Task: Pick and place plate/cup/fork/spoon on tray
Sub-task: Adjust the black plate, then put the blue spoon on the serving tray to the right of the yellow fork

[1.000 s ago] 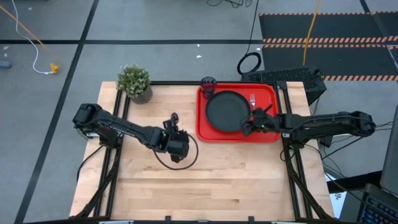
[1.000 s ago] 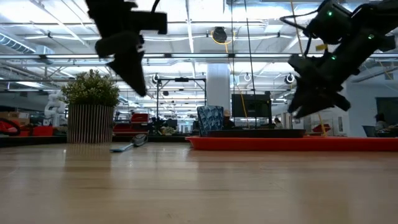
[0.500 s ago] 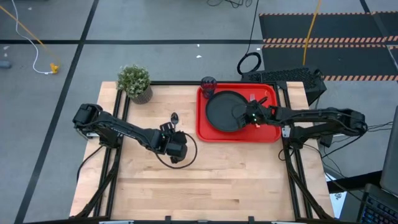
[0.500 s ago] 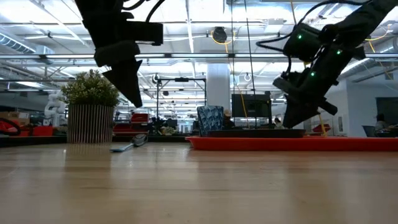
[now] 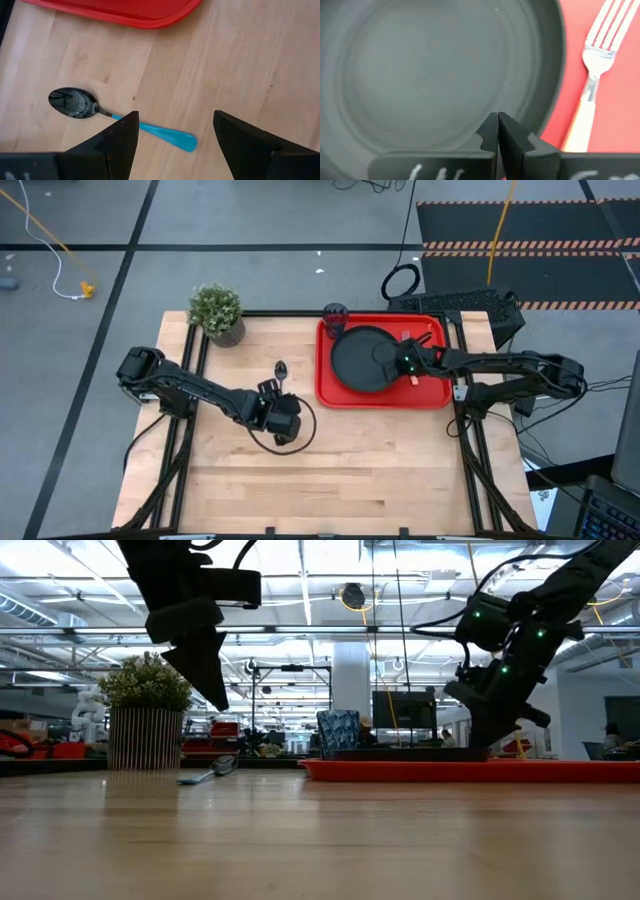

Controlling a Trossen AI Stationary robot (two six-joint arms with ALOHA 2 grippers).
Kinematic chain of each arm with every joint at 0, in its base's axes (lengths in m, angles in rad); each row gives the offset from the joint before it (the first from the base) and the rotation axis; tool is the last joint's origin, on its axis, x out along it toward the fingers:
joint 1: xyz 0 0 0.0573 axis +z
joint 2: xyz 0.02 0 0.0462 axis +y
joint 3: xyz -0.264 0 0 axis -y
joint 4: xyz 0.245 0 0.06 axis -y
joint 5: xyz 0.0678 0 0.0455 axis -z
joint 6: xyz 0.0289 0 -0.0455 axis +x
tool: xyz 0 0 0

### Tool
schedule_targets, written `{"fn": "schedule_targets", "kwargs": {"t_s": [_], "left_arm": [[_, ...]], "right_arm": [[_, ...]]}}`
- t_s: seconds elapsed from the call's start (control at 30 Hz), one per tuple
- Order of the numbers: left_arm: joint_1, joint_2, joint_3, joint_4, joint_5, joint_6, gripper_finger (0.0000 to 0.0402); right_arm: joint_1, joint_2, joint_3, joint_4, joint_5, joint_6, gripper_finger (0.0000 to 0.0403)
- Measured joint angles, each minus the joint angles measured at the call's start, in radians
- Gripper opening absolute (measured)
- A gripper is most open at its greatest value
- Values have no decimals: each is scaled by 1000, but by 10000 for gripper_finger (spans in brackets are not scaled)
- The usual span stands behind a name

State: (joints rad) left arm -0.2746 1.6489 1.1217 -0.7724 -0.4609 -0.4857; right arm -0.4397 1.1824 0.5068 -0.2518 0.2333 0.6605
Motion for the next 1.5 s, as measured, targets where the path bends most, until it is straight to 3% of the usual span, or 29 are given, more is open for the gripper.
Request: {"fn": "schedule_targets", "kwargs": {"t_s": [0.67,1.0,1.27,1.5], "left_arm": [[-7,0,0,-1,7,-21,257],[-6,0,0,-1,7,-6,257],[42,0,0,-1,9,-411,257],[91,0,-1,-7,-92,-710,257]], "right_arm": [[-24,-15,0,-40,3,-18,0],[6,-236,0,-38,-27,-45,0],[77,-398,0,-19,-27,-35,0],[110,-431,0,18,-26,-57,0]]}}
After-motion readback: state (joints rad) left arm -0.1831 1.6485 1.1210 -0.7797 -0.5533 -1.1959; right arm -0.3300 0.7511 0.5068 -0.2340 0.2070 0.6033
